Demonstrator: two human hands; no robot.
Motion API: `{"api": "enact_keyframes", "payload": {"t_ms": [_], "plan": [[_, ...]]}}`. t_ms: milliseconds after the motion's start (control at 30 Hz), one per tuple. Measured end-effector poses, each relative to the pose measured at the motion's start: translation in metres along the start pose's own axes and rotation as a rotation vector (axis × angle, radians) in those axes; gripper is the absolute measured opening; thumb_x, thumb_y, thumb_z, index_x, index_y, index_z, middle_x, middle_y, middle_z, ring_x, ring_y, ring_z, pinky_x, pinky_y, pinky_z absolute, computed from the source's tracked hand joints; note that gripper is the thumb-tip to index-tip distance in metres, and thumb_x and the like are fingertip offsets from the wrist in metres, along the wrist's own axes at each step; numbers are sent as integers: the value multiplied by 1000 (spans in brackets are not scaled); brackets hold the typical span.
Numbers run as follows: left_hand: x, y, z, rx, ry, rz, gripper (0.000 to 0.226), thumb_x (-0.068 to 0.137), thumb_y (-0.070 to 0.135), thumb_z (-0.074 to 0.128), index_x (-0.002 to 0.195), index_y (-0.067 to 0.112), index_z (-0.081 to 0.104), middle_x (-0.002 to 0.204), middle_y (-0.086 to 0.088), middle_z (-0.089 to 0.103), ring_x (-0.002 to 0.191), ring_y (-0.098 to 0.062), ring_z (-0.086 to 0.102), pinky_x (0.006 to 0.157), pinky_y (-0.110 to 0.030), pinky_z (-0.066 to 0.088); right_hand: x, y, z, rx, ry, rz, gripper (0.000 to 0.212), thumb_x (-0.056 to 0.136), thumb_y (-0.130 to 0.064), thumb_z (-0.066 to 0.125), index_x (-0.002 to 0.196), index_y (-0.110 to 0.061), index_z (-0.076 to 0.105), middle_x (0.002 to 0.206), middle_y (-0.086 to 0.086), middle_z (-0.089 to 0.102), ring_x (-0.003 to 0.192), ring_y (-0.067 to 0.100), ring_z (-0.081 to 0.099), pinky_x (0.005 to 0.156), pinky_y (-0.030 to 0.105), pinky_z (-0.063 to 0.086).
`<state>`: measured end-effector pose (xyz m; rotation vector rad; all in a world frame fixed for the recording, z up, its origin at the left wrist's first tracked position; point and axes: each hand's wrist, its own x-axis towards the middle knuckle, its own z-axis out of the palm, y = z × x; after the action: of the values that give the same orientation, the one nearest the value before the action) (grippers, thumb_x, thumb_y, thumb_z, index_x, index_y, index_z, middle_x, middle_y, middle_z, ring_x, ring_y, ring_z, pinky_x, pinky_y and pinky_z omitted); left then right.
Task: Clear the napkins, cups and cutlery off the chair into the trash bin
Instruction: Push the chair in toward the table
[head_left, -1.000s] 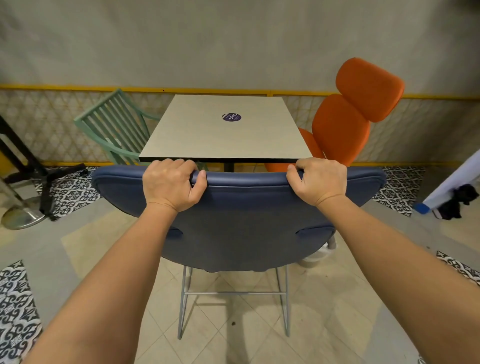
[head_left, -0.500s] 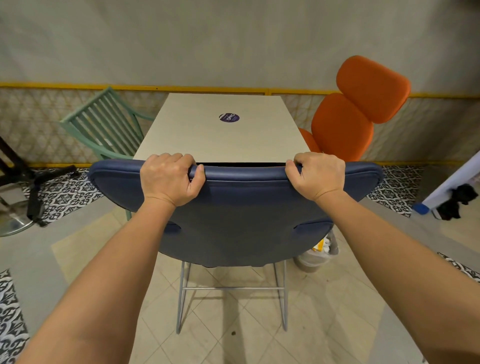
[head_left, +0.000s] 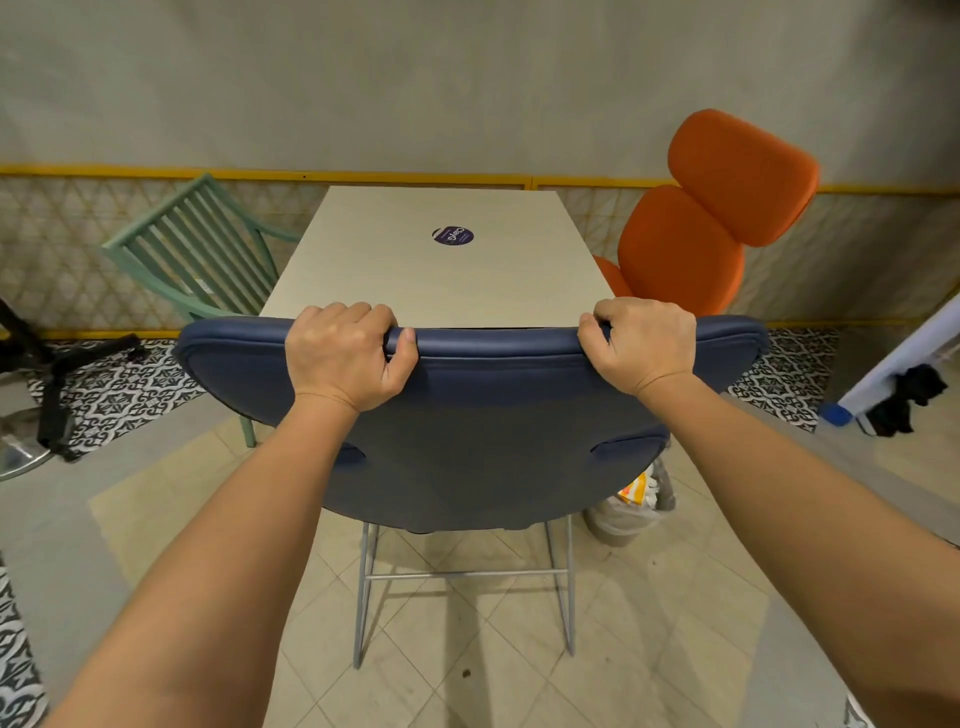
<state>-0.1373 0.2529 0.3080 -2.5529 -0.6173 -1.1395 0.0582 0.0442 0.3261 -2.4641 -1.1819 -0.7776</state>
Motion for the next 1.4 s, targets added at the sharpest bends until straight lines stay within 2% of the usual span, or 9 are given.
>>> {"api": "enact_keyframes", "payload": {"t_ms": [167, 300, 433, 700, 800, 1000, 1233, 1333, 1400], "plan": [[-1, 2, -5, -13, -57, -23, 45, 87, 38, 35, 66, 9, 63, 56, -9, 57, 51, -30, 51, 50, -33, 34, 1, -1, -2, -36, -53, 20, 52, 83, -45, 23, 64, -16, 61, 56, 0, 48, 53, 20, 43, 47, 22, 17], [-3, 1, -10, -20, -87, -28, 51, 87, 43, 33, 69, 7, 64, 58, -11, 59, 55, -31, 52, 52, -32, 32, -4, -8, -5, -40, -79, 110, 47, 80, -40, 23, 56, -13, 54, 49, 1, 40, 51, 22, 40, 54, 29, 22], [-8, -16, -12, -19, -49, -104, 50, 88, 44, 36, 67, 8, 63, 58, -12, 60, 56, -32, 52, 56, -35, 32, -3, -9, -7, 3, -70, 122, 42, 78, -39, 26, 50, -16, 47, 44, -3, 32, 47, 19, 32, 52, 28, 15], [-4, -16, -4, 4, 0, -138, 44, 87, 37, 38, 64, 9, 64, 56, -10, 60, 52, -32, 51, 55, -34, 33, 2, 0, 3, 47, 25, 86, 39, 80, -38, 31, 54, -18, 52, 48, -1, 41, 49, 23, 43, 49, 22, 21], [-5, -16, -1, 13, 26, -124, 42, 86, 35, 39, 64, 9, 64, 56, -10, 59, 52, -32, 51, 55, -34, 32, 2, 2, 7, 52, 47, 79, 43, 81, -37, 32, 58, -15, 61, 51, 0, 44, 50, 23, 45, 49, 23, 26], [-8, -13, -4, 35, -6, -141, 44, 87, 36, 35, 68, 8, 63, 62, -12, 61, 57, -33, 51, 59, -37, 32, -1, -2, 1, 76, 64, 75, 47, 78, -40, 26, 57, -16, 61, 49, -3, 39, 47, 18, 35, 49, 20, 10], [-13, 3, -13, 1, -54, -311, 41, 90, 36, 34, 79, 10, 64, 78, -10, 66, 76, -30, 52, 79, -40, 33, -2, 0, -2, 65, -45, 53, 47, 81, -39, 27, 63, -16, 64, 56, 1, 49, 50, 18, 40, 47, 20, 14], [-15, 6, -21, -47, -41, -326, 36, 89, 37, 38, 82, 13, 65, 82, -7, 67, 81, -28, 53, 81, -39, 34, -2, 0, -3, 74, -72, 36, 45, 87, -36, 33, 68, -14, 66, 64, 5, 56, 54, 20, 43, 49, 24, 19], [-16, 8, -27, -65, -30, -331, 33, 89, 39, 42, 85, 14, 65, 85, -6, 67, 83, -28, 54, 80, -38, 35, 0, -2, -6, 106, -100, 15, 40, 89, -34, 36, 77, -13, 68, 74, 7, 62, 63, 21, 46, 55, 27, 27]]}}
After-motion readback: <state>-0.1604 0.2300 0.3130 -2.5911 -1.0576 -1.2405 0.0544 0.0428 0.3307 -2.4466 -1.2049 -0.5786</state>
